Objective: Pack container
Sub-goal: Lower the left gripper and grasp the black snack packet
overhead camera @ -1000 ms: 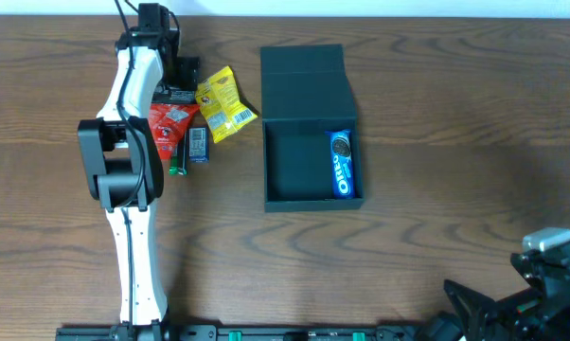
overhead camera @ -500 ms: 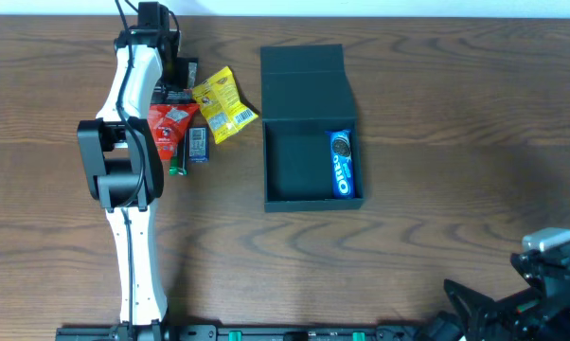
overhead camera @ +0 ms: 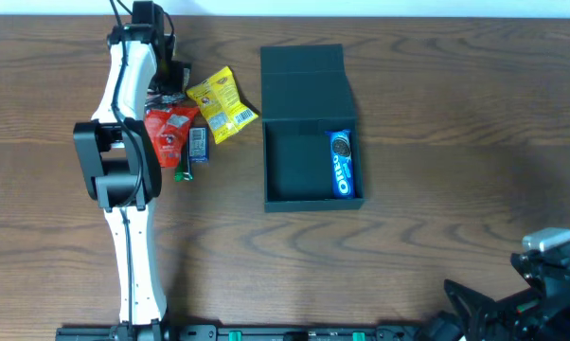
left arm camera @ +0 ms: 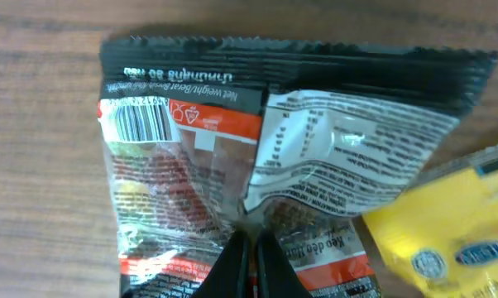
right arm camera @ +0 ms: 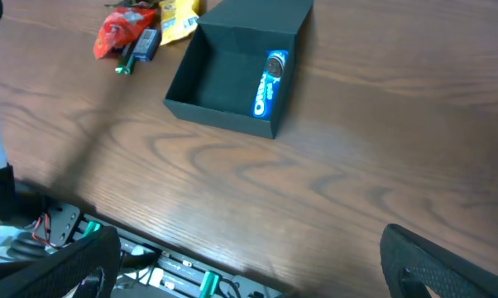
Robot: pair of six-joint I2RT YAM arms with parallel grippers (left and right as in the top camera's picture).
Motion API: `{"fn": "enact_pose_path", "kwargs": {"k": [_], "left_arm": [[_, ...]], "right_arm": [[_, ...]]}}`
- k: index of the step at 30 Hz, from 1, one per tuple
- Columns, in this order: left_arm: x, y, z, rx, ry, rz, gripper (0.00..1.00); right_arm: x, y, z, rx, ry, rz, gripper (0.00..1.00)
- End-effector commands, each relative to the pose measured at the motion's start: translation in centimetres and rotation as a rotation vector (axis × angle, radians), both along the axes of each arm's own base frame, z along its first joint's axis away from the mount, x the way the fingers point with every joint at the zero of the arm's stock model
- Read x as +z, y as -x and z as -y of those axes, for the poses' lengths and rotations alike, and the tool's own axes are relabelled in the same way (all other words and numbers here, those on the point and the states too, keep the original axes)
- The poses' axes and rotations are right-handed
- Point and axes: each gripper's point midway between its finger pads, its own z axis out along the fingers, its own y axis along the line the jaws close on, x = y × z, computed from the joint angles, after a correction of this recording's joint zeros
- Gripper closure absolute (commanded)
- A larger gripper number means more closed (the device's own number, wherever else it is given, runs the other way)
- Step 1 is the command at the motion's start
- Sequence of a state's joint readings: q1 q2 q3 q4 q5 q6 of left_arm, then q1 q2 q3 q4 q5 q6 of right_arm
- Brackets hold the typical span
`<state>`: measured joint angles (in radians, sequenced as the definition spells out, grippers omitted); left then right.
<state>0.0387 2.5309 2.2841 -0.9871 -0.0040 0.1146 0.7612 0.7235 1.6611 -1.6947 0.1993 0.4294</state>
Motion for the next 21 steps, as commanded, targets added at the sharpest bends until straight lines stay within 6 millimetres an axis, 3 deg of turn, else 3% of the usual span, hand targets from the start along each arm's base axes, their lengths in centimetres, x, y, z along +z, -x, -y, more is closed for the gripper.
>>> {"fn": "enact_pose_path", "kwargs": {"k": [1, 6, 11, 15, 18, 19, 20, 21], "left_arm": [[4.7, -2.2, -0.5, 0.064, 0.006, 0.117, 0.94], [13.6, -3.5, 0.0, 0.072, -0.009, 0.29, 0.94], [20.2, -2.2, 2.2, 0.039, -0.021, 0.389, 0.94], [23.9, -0.3, 4.4, 0.002, -0.027, 0.427, 0.94], [24.7, 0.4, 4.6, 0.006, -0.052, 0.43, 0.94], [24.4, 0.5, 4.4, 0.022, -0.05, 0.419, 0.84], [23.6, 0.4, 4.0, 0.04, -0.046, 0.398, 0.47], [22.6, 0.3, 3.5, 0.064, -0.04, 0.376, 0.3]], "right_arm": [[0.0, -0.1, 0.4, -0.026, -0.002, 0.004, 0.01], [0.0, -0.1, 0.4, -0.026, -0.002, 0.004, 0.01], [0.1, -0.2, 0.5, -0.033, 0.002, 0.011, 0.01], [0.1, -0.4, 0.8, -0.048, 0.012, 0.021, 0.01], [0.1, -0.4, 0.8, -0.048, 0.012, 0.02, 0.01], [0.1, -0.4, 0.8, -0.048, 0.012, 0.02, 0.01], [0.1, -0.4, 0.8, -0.047, 0.012, 0.019, 0.01], [0.1, -0.3, 0.7, -0.045, 0.01, 0.018, 0.01]]}}
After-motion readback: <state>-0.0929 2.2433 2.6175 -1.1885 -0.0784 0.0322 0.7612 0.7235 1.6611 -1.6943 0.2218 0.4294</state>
